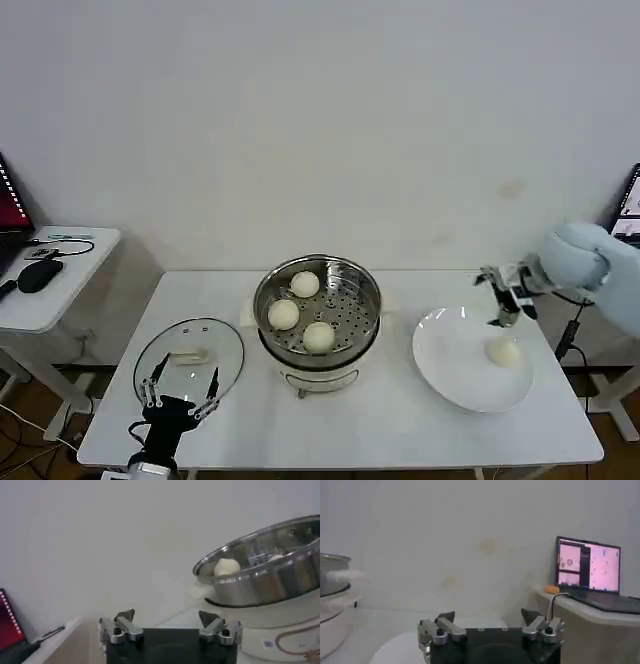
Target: Take steamed baozi put them in steamer then cover it.
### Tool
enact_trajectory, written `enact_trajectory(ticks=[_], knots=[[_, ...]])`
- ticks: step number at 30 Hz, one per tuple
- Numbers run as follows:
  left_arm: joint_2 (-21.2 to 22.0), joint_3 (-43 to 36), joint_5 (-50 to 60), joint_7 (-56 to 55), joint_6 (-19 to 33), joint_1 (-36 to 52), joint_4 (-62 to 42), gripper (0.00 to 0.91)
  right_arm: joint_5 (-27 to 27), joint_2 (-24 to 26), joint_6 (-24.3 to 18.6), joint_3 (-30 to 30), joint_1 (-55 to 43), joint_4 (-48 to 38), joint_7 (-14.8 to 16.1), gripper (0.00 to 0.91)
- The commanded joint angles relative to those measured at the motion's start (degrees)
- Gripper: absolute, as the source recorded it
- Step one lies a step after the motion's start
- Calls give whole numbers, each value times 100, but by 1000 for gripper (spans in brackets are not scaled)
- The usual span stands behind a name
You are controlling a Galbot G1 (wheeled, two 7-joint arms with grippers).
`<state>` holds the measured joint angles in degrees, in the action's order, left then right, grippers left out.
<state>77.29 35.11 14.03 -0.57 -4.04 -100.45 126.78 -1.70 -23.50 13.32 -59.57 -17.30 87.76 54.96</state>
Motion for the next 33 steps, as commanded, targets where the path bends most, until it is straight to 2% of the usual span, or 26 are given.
enact_trajectory(ticks=[1, 6, 18, 21, 33], knots=[[-59, -8, -77, 17, 8, 2, -2, 907, -570, 513, 10, 1093, 1740, -482, -34, 907], [-67, 33, -74, 19, -9, -20, -15, 907, -610, 258, -13, 1491, 2228, -779, -65, 907], [-68, 111, -189, 6, -88, 30, -98, 907, -764, -232, -96, 1624, 2406, -1418, -42, 907], [-73, 144, -187, 2, -87, 38, -131, 907, -746, -343, -5, 1720, 2502, -1562, -61, 907], [-26, 172, -175, 3, -93, 45, -201, 907, -982, -1028, -183, 1902, 2598, -2352, -132, 907]])
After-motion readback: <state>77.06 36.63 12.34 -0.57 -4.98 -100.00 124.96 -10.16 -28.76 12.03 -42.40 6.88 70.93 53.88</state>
